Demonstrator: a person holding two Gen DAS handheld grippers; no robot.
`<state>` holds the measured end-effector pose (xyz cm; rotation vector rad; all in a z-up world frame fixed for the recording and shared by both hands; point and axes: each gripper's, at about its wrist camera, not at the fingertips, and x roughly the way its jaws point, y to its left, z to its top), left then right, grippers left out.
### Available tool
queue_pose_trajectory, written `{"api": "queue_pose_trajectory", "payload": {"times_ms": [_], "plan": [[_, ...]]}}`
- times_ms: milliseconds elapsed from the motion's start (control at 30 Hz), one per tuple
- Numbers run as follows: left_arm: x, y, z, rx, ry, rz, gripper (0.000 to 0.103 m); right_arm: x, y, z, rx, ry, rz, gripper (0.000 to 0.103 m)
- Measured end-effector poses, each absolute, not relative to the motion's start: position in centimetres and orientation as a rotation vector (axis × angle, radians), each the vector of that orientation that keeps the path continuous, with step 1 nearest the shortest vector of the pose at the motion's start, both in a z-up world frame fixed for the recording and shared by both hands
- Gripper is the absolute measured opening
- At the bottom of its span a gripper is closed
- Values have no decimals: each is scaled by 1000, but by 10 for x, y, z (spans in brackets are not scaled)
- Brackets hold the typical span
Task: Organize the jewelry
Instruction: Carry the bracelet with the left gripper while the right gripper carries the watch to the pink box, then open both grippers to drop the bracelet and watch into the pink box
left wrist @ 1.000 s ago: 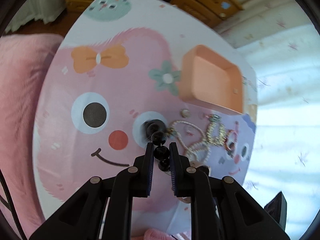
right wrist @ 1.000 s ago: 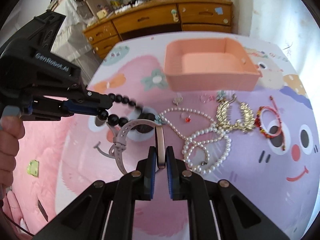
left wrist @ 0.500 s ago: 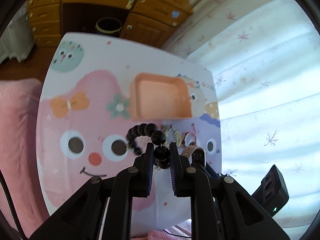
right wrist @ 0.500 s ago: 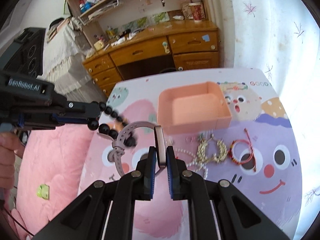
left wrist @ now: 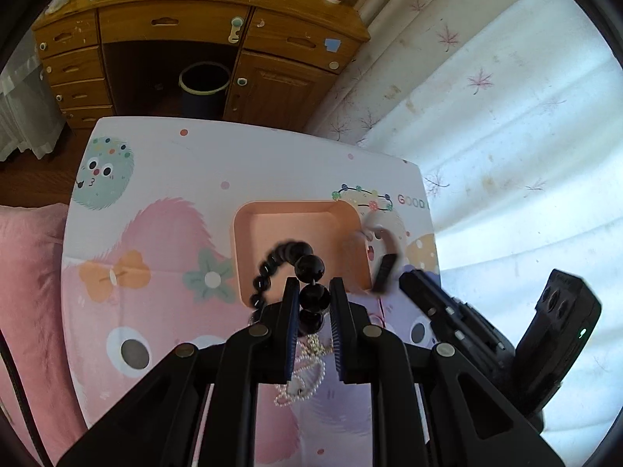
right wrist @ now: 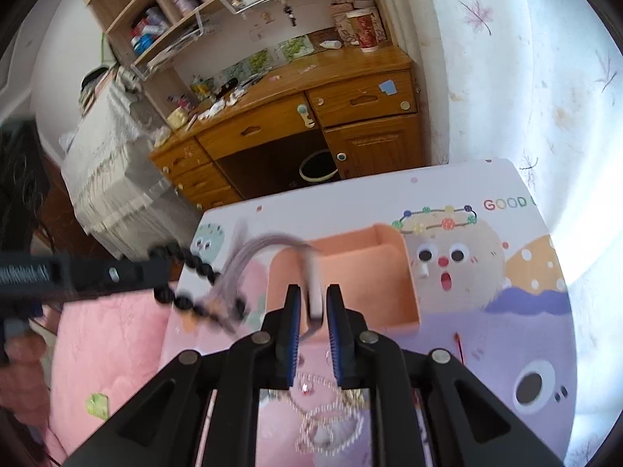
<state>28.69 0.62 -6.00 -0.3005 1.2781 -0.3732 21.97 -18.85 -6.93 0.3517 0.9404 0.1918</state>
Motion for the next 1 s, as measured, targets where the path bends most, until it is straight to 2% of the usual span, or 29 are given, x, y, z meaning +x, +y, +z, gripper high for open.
{"api": "queue_pose_trajectory", "payload": {"times_ms": [233, 300, 367, 600, 667, 833, 933, 1000], "plan": [[311, -17, -98, -296, 1335, -344, 13, 249, -206, -103, 335, 1005, 210, 14], [316, -22, -103, -290, 1340, -316, 21, 250, -213, -112, 367, 1023, 213, 14], [319, -26, -104, -269, 1338, -294, 41, 251, -219, -115, 386, 1028, 206, 14], [312, -22, -99, -219, 1316, -246, 57, 245, -234, -115, 388, 1047, 163, 14], [304, -18, -96, -198, 1300, -238, 64, 241, -235, -112, 388, 1044, 151, 17], [269, -4, -84, -141, 1258, -223, 76, 218, -241, -102, 407, 1029, 112, 42], [242, 10, -77, -131, 1248, -238, 83, 194, -242, -92, 403, 1019, 77, 50], [221, 19, -72, -110, 1233, -245, 84, 174, -240, -84, 402, 1005, 60, 55]]}}
